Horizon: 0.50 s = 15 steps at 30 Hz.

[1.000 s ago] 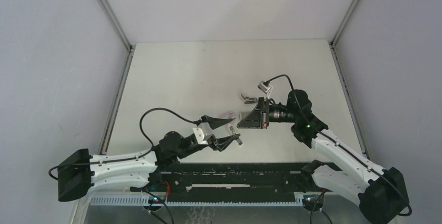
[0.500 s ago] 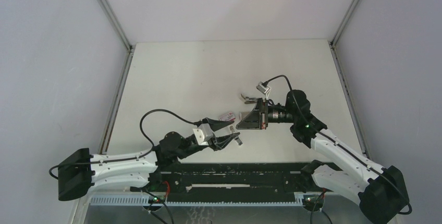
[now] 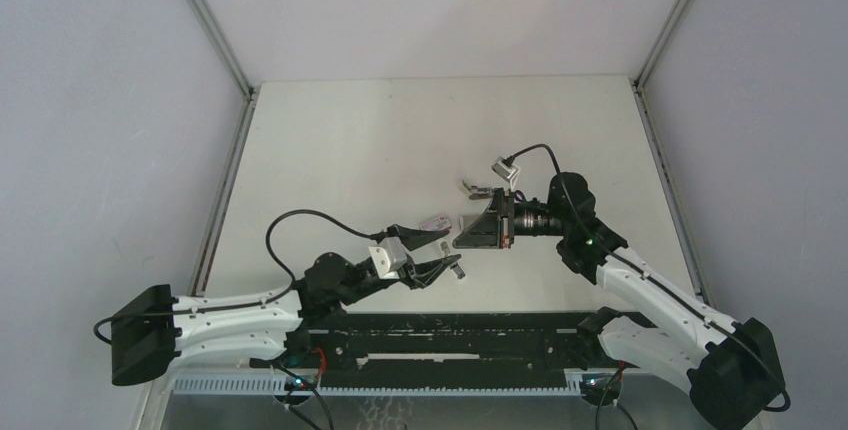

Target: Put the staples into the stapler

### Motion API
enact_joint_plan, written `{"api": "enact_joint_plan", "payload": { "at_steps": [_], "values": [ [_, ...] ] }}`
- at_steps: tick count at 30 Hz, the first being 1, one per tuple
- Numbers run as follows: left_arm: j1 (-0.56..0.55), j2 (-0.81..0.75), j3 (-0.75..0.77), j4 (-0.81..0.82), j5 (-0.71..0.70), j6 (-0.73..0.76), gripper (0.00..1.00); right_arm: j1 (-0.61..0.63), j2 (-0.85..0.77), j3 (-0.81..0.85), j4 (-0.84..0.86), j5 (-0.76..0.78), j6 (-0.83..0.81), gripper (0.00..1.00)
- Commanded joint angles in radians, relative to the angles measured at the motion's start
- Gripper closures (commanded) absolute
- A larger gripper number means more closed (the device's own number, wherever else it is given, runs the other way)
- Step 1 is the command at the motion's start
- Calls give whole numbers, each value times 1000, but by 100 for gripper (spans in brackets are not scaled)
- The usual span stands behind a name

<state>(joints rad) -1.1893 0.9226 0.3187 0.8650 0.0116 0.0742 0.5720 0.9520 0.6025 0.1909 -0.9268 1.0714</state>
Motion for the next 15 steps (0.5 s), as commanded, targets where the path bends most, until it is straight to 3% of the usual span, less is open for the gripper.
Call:
{"api": "enact_joint_plan", "payload": {
  "at_steps": [1,15],
  "values": [
    [-7,-11,72,57,21,12,49,8,-1,6,32,-6,-13,84],
    [-7,8,85,57,42,-19,64,9,-5,5,18,0,-25,84]
  ]
}}
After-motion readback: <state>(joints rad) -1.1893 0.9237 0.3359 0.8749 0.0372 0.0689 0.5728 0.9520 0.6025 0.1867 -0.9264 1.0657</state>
